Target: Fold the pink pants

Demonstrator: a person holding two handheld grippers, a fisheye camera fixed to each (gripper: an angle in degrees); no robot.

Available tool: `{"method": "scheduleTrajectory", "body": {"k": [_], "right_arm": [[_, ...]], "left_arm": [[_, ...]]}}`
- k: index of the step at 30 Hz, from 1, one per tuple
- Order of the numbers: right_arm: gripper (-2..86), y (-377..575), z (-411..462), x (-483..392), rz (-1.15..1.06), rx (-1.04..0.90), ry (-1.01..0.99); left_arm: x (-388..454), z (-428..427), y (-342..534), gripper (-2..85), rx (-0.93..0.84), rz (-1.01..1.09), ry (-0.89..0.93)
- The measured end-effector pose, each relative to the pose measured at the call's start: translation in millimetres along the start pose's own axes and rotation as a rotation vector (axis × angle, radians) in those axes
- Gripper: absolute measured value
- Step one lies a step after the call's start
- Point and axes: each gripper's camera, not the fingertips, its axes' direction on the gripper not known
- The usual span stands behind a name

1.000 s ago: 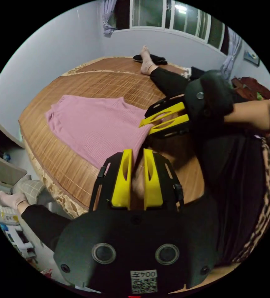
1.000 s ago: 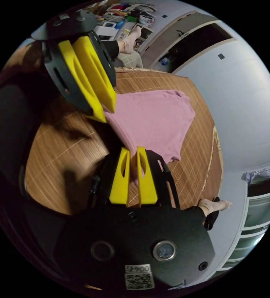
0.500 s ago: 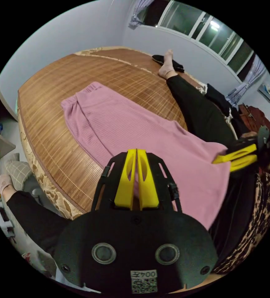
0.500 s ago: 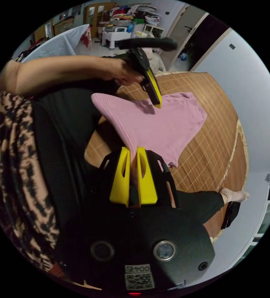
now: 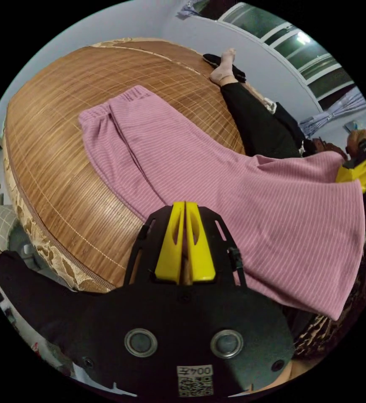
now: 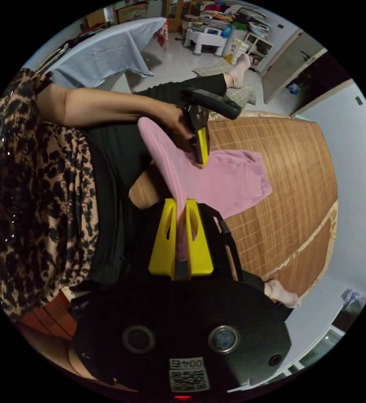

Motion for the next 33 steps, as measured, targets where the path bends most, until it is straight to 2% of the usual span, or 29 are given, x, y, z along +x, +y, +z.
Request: {"method": "scheduleTrajectory", "body": {"k": [9,14,25,33], "right_arm": [[4.2,-68,-1,144,-0.154,-0.105,-0.083],[4.0,-98,30,227,-0.163,-0.161,-0.146],[3.9,-100,95,346,-0.093,-0.207,-0.248],[4.0,-77,117,417,-0.057,-0.208,-0.299]], "left_arm": [[-72,-66,43,0.2,0.306,-0.339,0.024],[-111,-83,76,0.1,0.477,-0.521,0.113],[-111,-93,83,0.2,0.53,-0.529,0.004],[-107,-87,87,0.2,0.523,-0.521,0.002]]}}
